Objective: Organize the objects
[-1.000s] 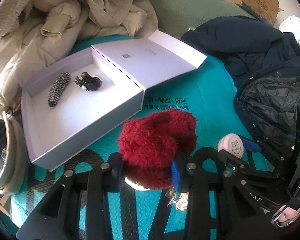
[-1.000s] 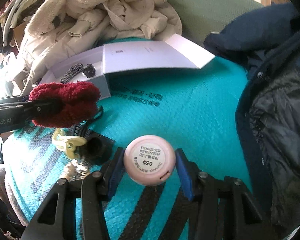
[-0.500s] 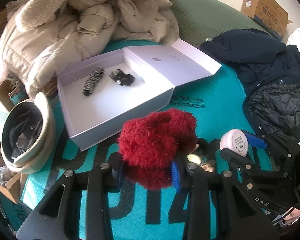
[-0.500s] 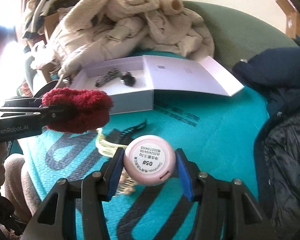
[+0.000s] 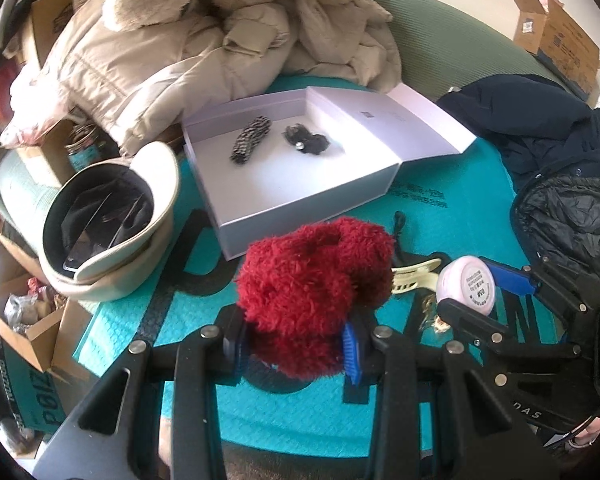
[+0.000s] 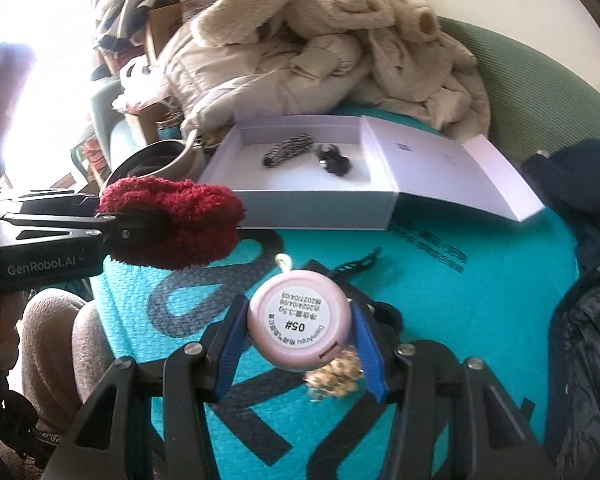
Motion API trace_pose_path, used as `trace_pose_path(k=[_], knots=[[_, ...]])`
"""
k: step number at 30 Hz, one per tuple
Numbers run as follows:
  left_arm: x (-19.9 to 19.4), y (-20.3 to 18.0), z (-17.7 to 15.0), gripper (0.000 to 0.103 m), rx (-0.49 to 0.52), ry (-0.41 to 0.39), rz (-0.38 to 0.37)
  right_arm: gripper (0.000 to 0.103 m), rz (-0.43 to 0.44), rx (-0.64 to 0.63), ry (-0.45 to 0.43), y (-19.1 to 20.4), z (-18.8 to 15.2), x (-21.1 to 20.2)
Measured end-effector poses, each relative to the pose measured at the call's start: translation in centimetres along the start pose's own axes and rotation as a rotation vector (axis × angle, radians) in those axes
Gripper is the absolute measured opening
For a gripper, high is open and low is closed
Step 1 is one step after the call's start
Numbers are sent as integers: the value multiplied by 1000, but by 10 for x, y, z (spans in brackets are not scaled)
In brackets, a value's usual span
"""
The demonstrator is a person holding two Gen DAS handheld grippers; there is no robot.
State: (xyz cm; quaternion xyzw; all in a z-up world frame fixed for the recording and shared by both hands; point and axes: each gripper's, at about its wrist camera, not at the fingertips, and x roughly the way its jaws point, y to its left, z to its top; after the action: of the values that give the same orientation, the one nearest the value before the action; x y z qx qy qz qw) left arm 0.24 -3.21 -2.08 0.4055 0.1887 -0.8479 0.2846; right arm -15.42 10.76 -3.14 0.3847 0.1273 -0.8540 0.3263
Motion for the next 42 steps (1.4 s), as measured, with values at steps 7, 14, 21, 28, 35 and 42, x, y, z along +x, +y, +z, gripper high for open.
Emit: trace_pose_path(k=[7,14,21,28,35,42], knots=[[-5,20,-10,34,-27,5,36,52,41,-45,10,22,8,10],[-2,41,-7,34,-55,17,39,52,66,-72,16,35,22,20],[3,57,11,34,-43,8,39,52,88,-72,12,43,43,34],[13,74,37,34,-30,5,28,52,77,-81,5,45,63,45],[22,87,67,34,2,-2,34,52,81,-97,-15,45,88,57],[31,95,98,34,35,-11,33,52,103,-93,-29,40,114,68]])
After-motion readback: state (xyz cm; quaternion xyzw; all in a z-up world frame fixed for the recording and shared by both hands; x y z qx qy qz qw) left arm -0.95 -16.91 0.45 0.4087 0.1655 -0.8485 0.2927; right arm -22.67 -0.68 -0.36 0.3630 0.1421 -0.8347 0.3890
